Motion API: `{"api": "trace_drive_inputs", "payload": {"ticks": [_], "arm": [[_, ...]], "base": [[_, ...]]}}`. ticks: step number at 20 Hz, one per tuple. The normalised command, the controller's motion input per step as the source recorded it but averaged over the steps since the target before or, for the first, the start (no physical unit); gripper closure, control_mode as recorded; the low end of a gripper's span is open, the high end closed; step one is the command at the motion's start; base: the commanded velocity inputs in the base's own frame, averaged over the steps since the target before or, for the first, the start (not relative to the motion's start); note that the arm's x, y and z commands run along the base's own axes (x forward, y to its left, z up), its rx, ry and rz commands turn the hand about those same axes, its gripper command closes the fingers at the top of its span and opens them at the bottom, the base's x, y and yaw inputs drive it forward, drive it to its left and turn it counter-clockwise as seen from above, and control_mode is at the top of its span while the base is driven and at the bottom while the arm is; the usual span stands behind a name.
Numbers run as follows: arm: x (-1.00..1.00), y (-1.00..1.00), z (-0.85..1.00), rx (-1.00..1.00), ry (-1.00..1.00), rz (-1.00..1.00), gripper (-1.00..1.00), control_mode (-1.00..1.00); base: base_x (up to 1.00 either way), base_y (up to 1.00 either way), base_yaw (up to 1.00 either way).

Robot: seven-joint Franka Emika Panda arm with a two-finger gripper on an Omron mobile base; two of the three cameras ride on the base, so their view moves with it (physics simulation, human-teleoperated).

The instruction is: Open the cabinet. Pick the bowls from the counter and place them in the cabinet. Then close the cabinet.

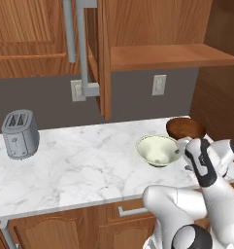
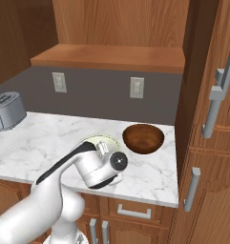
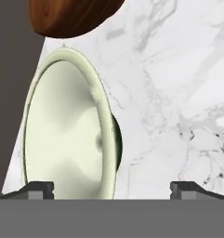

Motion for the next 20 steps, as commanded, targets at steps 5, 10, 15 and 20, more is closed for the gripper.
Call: {"api": "trace_drive_inputs", "payload": {"ticks": [5, 10, 15, 20], "arm": [[0.16, 0.0, -0.2, 0.0, 0.0, 0.03, -1.0, -1.0], [0.12, 0.0, -0.17, 0.0, 0.0, 0.03, -1.0, -1.0], [0.04, 0.0, -0.14, 0.0, -0.01, 0.03, -1.0, -1.0], [0.0, 0.0, -0.06, 0.0, -0.04, 0.01, 1.0, -1.0]], "base": [[0.0, 0.0, 0.0], [0.0, 0.0, 0.0], [0.0, 0.0, 0.0], [0.0, 0.0, 0.0]]}}
